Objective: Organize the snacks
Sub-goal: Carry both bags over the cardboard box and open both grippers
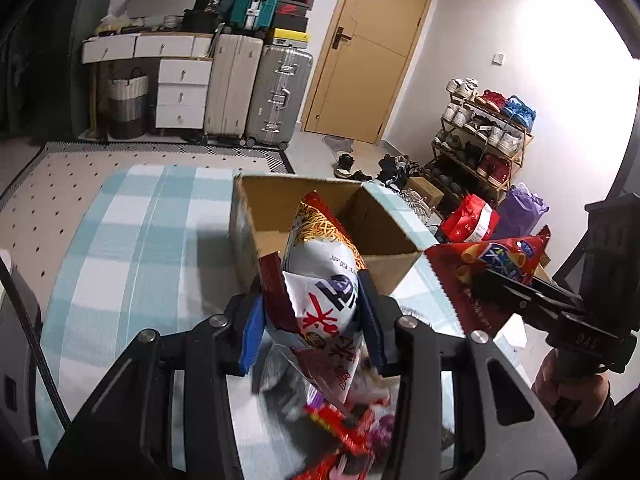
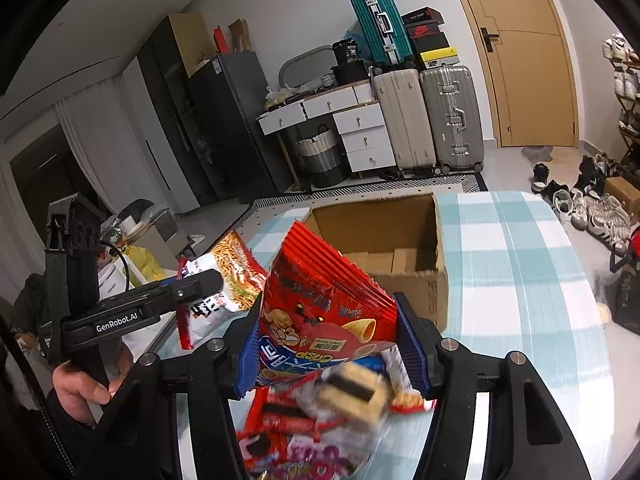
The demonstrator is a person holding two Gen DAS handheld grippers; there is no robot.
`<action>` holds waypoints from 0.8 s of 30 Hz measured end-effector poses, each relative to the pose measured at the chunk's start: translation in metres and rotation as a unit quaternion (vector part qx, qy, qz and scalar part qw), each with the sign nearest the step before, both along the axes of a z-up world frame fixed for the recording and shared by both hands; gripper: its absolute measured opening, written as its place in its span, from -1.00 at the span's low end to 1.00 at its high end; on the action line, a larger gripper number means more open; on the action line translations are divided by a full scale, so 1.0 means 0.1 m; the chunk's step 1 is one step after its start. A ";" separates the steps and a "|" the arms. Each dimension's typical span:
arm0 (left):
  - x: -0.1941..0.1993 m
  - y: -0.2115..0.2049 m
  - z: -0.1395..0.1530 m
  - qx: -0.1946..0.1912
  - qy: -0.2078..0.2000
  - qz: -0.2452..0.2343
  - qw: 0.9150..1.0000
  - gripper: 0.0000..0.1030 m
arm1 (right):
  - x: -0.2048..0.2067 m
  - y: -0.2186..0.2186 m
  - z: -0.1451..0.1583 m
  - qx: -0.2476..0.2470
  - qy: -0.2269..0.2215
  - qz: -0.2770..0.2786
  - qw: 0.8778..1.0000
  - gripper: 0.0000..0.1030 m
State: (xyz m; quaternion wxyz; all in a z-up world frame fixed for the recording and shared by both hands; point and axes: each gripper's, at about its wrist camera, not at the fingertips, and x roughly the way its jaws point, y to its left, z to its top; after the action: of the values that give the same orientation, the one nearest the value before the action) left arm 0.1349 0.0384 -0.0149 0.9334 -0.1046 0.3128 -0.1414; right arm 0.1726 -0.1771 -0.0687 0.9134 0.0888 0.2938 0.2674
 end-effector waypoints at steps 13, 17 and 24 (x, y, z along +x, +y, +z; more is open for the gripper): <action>0.88 -0.28 0.20 0.022 0.017 -0.018 0.999 -0.25 | 0.74 0.08 0.23 0.001 0.004 0.003 1.000 0.15; 1.16 -0.32 0.14 0.028 0.025 -0.016 0.999 -0.24 | 1.00 0.14 0.17 -0.008 0.011 -0.011 1.000 0.15; 1.58 -0.32 -0.10 0.024 0.049 -0.014 0.998 -0.24 | 1.45 0.23 -0.11 -0.012 0.042 -0.020 0.999 0.15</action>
State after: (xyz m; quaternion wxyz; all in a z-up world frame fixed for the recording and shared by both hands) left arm 0.2930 0.0069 -0.0254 0.9171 -0.0848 0.3630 -0.1413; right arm 0.3177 -0.1541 -0.0801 0.9063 0.0953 0.3335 0.2415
